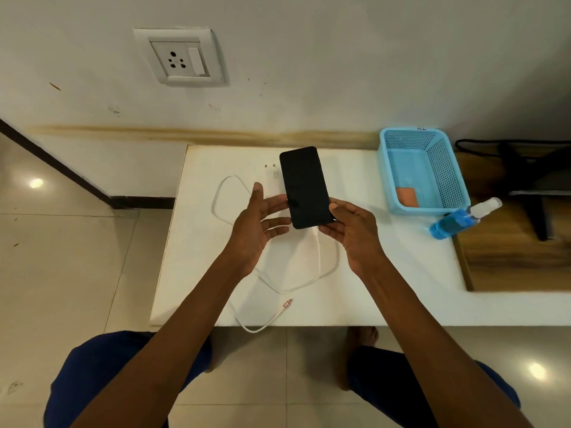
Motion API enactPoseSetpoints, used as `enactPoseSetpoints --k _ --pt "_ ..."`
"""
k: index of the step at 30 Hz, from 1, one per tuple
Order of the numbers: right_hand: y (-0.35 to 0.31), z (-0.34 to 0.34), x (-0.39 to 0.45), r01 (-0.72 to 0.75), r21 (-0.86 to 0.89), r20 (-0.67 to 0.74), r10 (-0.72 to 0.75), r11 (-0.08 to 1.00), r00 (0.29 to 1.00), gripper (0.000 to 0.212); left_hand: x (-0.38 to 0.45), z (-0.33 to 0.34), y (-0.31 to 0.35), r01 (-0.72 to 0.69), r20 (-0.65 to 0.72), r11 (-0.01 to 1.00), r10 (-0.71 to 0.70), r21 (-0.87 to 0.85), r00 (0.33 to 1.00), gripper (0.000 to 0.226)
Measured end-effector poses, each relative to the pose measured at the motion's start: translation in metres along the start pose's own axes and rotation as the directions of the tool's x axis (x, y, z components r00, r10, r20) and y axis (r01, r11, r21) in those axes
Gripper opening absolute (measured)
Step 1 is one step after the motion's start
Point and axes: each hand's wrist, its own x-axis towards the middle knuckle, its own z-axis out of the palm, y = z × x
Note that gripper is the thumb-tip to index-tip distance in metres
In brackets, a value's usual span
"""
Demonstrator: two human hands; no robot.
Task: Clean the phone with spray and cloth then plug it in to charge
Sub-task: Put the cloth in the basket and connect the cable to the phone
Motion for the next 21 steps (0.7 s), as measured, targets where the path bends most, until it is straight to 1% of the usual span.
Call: enactPoseSetpoints --k 9,13,14,21 --pt "0.008 -0.017 -0.002 -0.075 -0.034 -0.085 0.072 0.997 0.994 0.014 -0.001 0.017 -0.012 0.116 0.031 0.992 -0.118 0.039 0.993 0.069" --pt "0.009 -0.020 -0.003 -0.104 -0.023 -0.113 0.100 0.994 0.988 0.012 -0.001 0.019 -0.015 0.138 0.047 0.990 -0.138 -0.008 0.989 0.059" --pt "0.009 -0.021 -0.003 -0.110 -0.022 -0.115 0.106 0.994 0.988 0.012 0.000 0.019 -0.015 0.141 0.046 0.990 -0.140 -0.022 0.989 0.057" --pt "0.009 -0.023 -0.004 -0.125 -0.040 -0.095 0.120 0.991 0.988 0.014 -0.001 0.021 -0.014 0.154 0.005 0.988 -0.154 -0.021 0.988 0.057"
